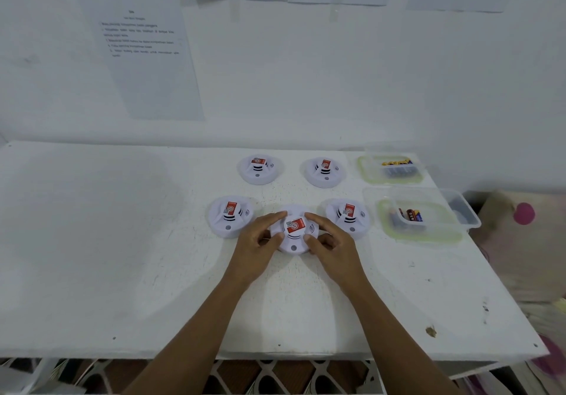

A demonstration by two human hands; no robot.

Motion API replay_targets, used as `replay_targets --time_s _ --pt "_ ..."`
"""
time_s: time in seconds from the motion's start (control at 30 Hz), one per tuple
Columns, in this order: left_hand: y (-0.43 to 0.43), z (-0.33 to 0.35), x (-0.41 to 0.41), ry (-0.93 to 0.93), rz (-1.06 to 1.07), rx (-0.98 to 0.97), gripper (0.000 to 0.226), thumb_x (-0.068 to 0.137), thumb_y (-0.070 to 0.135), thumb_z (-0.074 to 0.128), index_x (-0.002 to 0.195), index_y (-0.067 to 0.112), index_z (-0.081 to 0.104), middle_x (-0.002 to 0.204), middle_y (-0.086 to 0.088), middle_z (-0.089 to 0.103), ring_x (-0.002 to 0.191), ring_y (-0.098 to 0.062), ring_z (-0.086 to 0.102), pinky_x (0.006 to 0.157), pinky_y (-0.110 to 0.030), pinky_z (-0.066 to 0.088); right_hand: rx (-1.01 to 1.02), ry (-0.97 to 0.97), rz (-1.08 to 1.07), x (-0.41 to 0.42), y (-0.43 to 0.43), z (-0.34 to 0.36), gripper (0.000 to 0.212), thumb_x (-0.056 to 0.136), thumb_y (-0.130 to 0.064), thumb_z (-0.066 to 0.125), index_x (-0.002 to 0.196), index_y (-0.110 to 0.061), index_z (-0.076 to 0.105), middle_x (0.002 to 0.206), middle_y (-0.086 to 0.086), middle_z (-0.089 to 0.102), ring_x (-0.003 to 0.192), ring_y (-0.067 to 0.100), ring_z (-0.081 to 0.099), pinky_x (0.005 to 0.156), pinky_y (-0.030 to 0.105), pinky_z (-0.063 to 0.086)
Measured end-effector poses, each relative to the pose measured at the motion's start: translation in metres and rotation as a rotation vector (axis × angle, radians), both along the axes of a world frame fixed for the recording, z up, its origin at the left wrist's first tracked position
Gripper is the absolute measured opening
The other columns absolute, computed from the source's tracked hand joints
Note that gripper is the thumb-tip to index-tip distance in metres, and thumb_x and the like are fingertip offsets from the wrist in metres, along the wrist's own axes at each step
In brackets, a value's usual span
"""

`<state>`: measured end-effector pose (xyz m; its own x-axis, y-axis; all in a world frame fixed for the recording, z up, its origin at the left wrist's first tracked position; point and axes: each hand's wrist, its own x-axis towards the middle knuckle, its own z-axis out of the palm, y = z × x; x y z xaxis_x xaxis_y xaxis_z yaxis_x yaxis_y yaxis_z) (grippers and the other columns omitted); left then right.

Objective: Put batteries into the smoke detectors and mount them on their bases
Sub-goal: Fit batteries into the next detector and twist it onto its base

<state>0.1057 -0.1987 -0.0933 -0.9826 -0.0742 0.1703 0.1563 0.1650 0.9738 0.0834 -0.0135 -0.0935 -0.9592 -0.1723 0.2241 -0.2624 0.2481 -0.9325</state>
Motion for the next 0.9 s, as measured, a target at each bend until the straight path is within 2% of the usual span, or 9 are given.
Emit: replay_targets --time_s 0.33,0.6,0.67,0.8,0.9 --pt "0.0002 0.0001 0.0004 0.022 0.005 -0.013 0.038 0.095 0.007 0.059 0.131 0.018 0.059 0.129 -0.002 0.063 0.118 -0.014 0.061 0.094 -0.031 0.055 -0.008 0.0 0.006 -0.0004 -0.0003 0.0005 0.04 0.091 -0.015 0.066 0.126 -0.033 0.061 0.107 -0.015 0.072 0.085 0.031 0.07 0.073 0.049 0.06" --pt "-0.0001 -0.0014 -0.0005 0.022 0.002 -0.017 0.038 0.095 0.008 0.059 0.132 0.016 0.059 0.13 -0.002 0.063 0.118 -0.014 0.061 0.094 -0.03 0.054 -0.007 0.006 0.0 -0.0001 0.0005 -0.0007 0.039 0.091 -0.015 0.067 0.127 -0.03 0.061 0.107 -0.012 0.073 0.083 0.027 0.07 0.072 0.046 0.06" --pt "-0.0001 -0.0011 0.0002 0.02 0.001 -0.013 0.038 0.095 0.008 0.059 0.132 0.018 0.059 0.129 -0.002 0.063 0.118 -0.014 0.061 0.094 -0.03 0.054 -0.004 0.003 -0.001 0.0 0.0005 -0.0002 0.039 0.091 -0.015 0.067 0.127 -0.03 0.062 0.106 -0.013 0.073 0.082 0.027 0.07 0.072 0.044 0.06" --pt "0.001 0.0004 0.0006 0.022 0.003 -0.006 0.037 0.095 0.008 0.06 0.128 0.025 0.058 0.128 -0.001 0.064 0.117 -0.014 0.062 0.092 -0.029 0.055 -0.004 0.009 0.008 0.0008 -0.0008 0.0021 0.039 0.091 -0.013 0.066 0.125 -0.031 0.059 0.109 -0.016 0.07 0.085 0.013 0.071 0.071 0.029 0.061" --pt "0.0008 0.0003 0.0007 0.03 -0.002 -0.012 0.037 0.095 0.008 0.06 0.128 0.024 0.058 0.128 -0.002 0.064 0.117 -0.015 0.062 0.093 -0.031 0.055 -0.006 0.013 0.004 0.0013 -0.0004 0.0021 0.039 0.091 -0.012 0.065 0.126 -0.028 0.06 0.109 -0.011 0.071 0.082 0.009 0.07 0.068 0.021 0.057"
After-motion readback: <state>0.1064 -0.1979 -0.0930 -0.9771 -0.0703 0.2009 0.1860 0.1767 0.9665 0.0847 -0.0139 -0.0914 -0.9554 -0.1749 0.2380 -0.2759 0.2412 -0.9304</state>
